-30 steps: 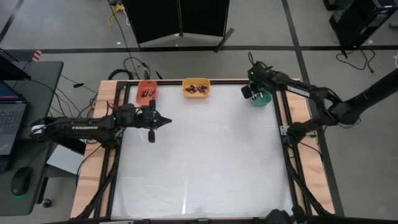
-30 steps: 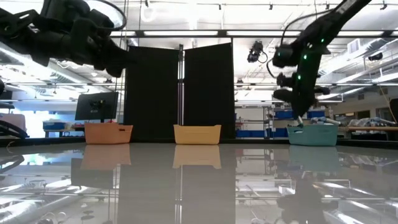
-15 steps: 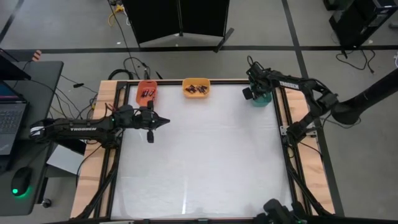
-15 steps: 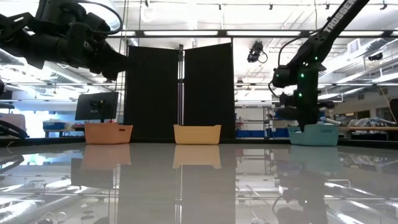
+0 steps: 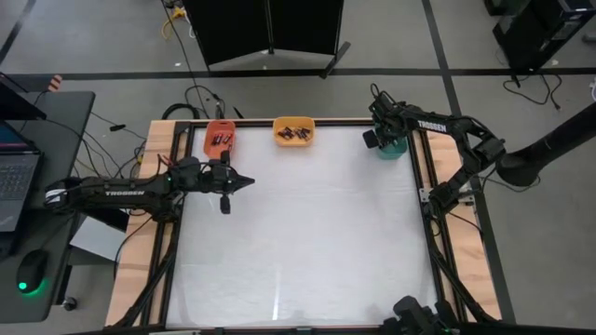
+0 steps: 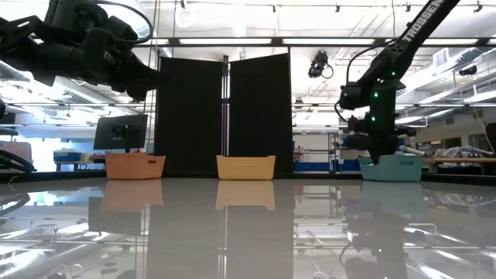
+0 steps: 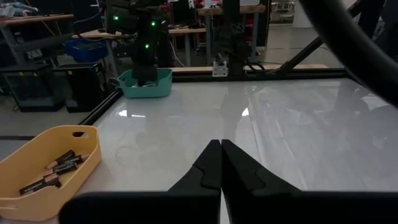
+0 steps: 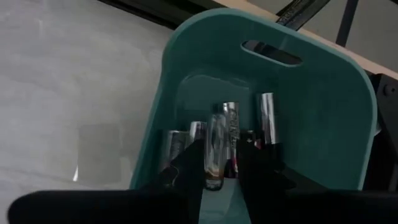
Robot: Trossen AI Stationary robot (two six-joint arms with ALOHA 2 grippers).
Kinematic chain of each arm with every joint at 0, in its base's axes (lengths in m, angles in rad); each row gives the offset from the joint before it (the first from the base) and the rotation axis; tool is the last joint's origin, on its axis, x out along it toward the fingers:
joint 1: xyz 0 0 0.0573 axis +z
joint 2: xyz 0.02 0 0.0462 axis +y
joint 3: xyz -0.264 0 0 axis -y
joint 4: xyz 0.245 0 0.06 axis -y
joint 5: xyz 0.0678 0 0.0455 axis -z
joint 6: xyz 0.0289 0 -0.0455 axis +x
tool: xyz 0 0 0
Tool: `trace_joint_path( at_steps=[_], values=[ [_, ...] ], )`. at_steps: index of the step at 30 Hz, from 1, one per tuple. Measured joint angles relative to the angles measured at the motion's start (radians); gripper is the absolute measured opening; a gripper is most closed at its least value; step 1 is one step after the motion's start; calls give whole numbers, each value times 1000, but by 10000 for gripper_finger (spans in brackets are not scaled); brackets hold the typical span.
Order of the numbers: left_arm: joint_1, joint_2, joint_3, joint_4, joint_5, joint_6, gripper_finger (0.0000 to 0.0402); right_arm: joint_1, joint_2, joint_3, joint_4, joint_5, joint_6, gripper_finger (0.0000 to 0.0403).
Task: Sort batteries
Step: Put the black battery into the green bin, then return to Home Position
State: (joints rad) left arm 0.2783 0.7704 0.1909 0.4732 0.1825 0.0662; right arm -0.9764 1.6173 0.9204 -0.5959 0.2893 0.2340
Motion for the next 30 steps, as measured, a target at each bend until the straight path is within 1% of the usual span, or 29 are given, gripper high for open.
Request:
trace_joint_path(
  at_steps=[5, 9, 13, 16, 21, 23, 27, 30],
  values=[
    [0, 0, 0, 0, 3, -1, 7, 0, 0, 3, 1, 11, 0, 107],
    [0, 0, 0, 0, 3, -3, 7, 0, 0, 5, 0, 52, -1, 112],
    [0, 0, 0, 0, 3, -6, 7, 4, 0, 28, -29, 56, -32, 113],
    [0, 0, 0, 0, 3, -8, 7, 23, 0, 46, -37, 58, -74, 91],
    [0, 0, 0, 0, 2, -10, 7, 41, 0, 46, 14, 41, -102, 15],
    [0, 0, 0, 0, 2, -10, 7, 40, 0, 46, 30, 42, -102, 11],
    [0, 1, 0, 0, 2, -10, 7, 32, 0, 46, 35, 20, -96, 25],
    [0, 0, 0, 0, 2, -10, 7, 38, -3, 46, 35, 15, -125, 12]
  ],
)
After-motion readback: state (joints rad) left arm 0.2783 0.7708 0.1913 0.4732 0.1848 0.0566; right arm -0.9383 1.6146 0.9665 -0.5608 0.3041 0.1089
